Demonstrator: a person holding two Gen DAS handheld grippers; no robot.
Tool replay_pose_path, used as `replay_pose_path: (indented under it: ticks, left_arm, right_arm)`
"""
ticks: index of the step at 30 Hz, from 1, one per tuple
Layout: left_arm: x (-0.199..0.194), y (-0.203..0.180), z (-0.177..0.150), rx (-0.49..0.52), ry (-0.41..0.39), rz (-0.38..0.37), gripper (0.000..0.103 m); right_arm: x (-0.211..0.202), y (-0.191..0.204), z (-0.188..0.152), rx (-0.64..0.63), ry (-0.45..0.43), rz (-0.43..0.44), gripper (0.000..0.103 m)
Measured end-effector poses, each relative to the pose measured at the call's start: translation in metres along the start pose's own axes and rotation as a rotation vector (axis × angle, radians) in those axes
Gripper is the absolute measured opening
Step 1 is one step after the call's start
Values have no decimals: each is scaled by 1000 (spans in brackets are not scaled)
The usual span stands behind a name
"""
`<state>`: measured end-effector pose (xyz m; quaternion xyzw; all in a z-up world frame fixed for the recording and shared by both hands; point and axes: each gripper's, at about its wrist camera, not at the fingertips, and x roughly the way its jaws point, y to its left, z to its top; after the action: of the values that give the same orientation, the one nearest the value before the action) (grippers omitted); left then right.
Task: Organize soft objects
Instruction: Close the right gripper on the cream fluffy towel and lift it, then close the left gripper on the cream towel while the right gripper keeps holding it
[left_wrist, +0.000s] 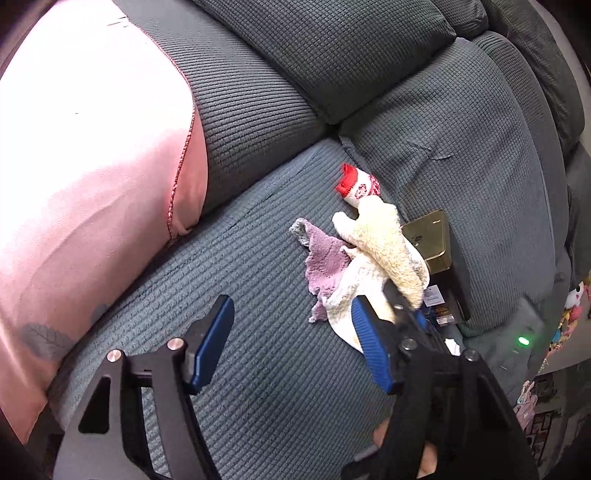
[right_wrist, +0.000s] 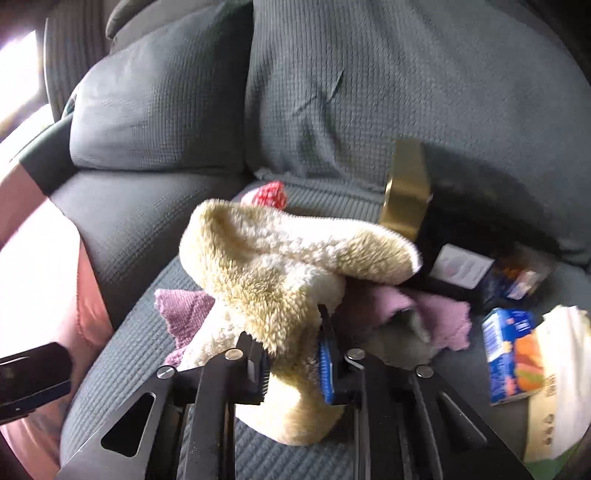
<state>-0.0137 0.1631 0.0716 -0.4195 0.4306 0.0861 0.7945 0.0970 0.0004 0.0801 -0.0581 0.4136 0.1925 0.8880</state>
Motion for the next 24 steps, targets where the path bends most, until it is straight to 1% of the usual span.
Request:
replay_pose_path:
  ticks: [3, 5, 6, 7, 9, 10, 11, 13, 15, 17, 18, 19, 20, 21, 24]
  left_arm:
    - [-3, -2, 0, 9, -16, 3, 64]
    - [-6, -2, 0, 13, -27, 5, 64]
    - [-6, -3, 0, 14, -28, 1, 64]
    - [-5, -2, 0, 13, -25, -1, 64]
    - [-6, 0, 0, 8, -17, -3, 64]
    - [-6, -1, 0, 8, -18, -2, 64]
    - [-6, -2, -1, 16, -21, 2, 64]
    - [-6, -8, -3, 46, -24, 10, 64]
    - [-4, -16, -8, 100, -3, 11, 64]
    - [5, -26, -14, 162, 40, 7, 64]
    - [8, -29, -18, 191, 63, 5, 64]
    - [12, -34, -22, 220, 85, 4, 64]
    - [16, -38, -27, 247, 106, 3, 64]
    - [20, -42, -31, 272, 125, 5, 64]
    - [30, -50, -43, 338, 181, 11, 64]
  right_arm:
    - [-41, -17, 6, 89, -46, 57, 21]
    - [-74, -28, 7, 135, -100, 109, 21]
    - [-89, -31, 6, 136, -126, 119, 21]
    - [-112, -34, 4, 128, -155, 103, 21]
    - [-142, -40, -2, 133, -146, 49, 21]
    - [-154, -44, -6, 152, -135, 42, 21]
    - [-164, -47, -12, 170, -128, 52, 21]
    - [-176, -53, -27, 185, -114, 117, 21]
    - [-169, -55, -41, 176, -54, 153, 21]
    - [-146, -58, -52, 185, 20, 150, 21]
    - [-133, -62, -59, 206, 69, 145, 21]
    - [-112, -68, -64, 242, 144, 132, 21]
    - [-100, -73, -67, 267, 184, 118, 21]
    - [-89, -80, -68, 295, 202, 92, 21]
    - [-66, -98, -68, 368, 209, 17, 21]
